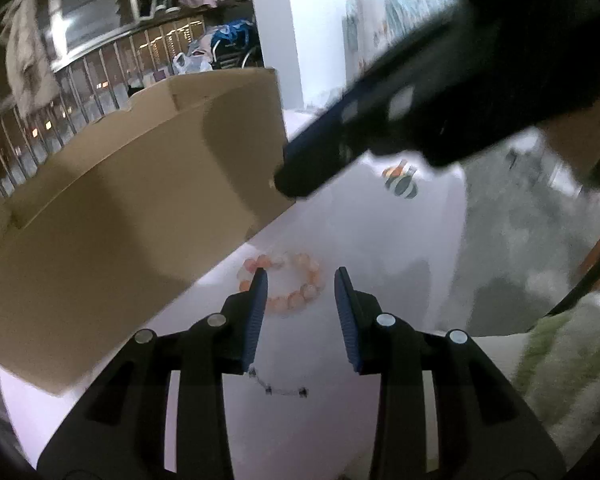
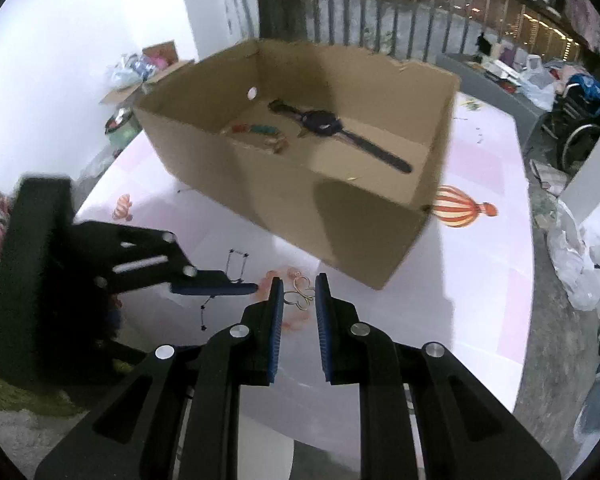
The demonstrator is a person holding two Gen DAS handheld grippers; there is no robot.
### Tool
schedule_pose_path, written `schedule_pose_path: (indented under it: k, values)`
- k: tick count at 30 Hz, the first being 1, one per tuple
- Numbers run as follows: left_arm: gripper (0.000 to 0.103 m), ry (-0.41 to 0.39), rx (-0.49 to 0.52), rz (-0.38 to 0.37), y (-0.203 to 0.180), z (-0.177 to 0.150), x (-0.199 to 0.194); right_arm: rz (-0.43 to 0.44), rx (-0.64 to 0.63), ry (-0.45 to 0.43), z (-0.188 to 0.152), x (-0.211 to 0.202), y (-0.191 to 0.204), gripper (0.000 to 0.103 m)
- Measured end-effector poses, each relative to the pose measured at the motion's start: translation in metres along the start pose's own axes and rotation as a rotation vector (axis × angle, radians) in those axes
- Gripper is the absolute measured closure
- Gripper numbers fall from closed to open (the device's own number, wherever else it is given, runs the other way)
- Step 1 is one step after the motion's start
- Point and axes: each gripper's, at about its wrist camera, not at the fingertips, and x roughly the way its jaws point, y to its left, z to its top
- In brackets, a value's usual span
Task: Organize jewelry
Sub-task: 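Lower the left gripper onto the pink bead bracelet and close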
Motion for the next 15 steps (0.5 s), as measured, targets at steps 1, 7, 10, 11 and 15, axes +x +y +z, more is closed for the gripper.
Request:
schedule_pose_path:
  k: [1, 7, 10, 11, 15]
  values:
    - [0.070, 0.020, 0.013, 0.008, -0.003, 0.002, 0.007, -0.001, 0.005, -0.010, 0.000, -0.003, -0.002, 0.087]
    - [0.071, 0.094, -0.024, -0.014, 0.007, 0.004, 0.021, 0.008, 0.022, -0.051, -0.002, -0.011, -0.009, 0.087]
    - [0.091, 0.116, -0.075, -0.065, 0.011, 0.002, 0.022, 0.015, 0.028, -0.066, -0.002, -0.013, -0.011, 0.087]
    - [0.095, 0.120, -0.088, -0.075, 0.012, 0.002, 0.022, 0.016, 0.028, -0.072, -0.002, -0.013, -0.011, 0.087]
    - [0.095, 0.120, -0.142, -0.087, 0.021, 0.004, 0.020, 0.018, 0.026, -0.094, 0.001, -0.017, -0.011, 0.087]
